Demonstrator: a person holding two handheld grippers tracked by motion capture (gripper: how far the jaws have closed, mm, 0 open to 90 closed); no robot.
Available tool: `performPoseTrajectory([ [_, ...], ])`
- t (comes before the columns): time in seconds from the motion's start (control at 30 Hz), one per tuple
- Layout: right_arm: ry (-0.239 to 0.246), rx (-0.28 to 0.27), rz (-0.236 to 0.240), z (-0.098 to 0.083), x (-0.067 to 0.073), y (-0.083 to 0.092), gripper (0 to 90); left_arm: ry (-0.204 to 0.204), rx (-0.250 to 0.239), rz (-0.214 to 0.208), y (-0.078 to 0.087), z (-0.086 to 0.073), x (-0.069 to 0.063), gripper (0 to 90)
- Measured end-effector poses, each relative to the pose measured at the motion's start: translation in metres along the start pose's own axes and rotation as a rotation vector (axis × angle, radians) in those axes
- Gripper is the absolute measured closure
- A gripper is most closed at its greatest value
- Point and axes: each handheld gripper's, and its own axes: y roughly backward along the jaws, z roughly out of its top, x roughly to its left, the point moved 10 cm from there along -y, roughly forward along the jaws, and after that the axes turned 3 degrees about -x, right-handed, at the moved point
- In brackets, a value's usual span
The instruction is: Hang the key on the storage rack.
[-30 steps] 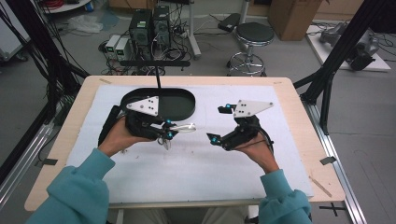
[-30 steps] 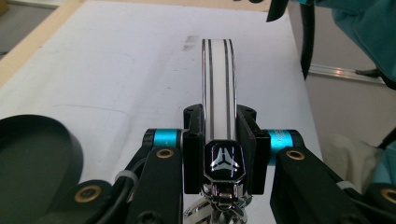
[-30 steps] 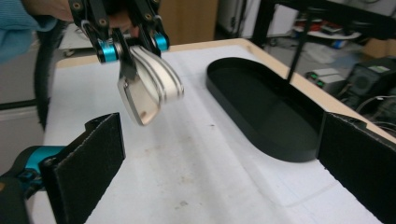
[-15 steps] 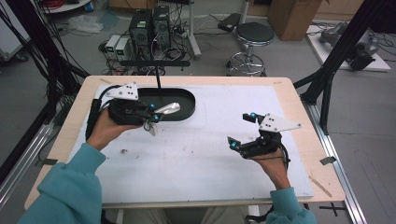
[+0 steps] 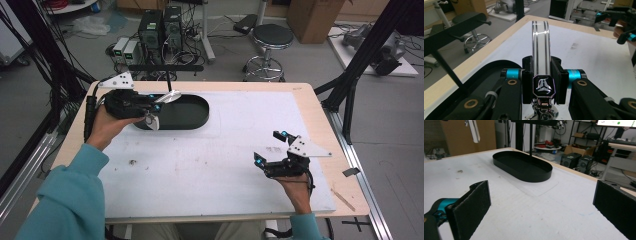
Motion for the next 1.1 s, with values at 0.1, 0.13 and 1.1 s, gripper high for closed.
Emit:
performPoseTrajectory([
  [0.1, -0.023, -0.011, -0.013, -0.005, -0.001, 0.003, 0.7, 0.015, -0.013, 0.018, 0.000, 0.002, 0.008, 74.1],
  [0.13, -0.019, -0.018, -0.022, -0.006, -0.003, 0.004, 0.7, 0.020, -0.012, 0.033, -0.001, 0.002, 0.011, 74.1],
  [1.1, -0.040, -0.151, -0.151, -0.035, -0.019, 0.020, 0.7, 0.116, -0.101, 0.173, -0.039, -0.007, 0.063, 74.1],
])
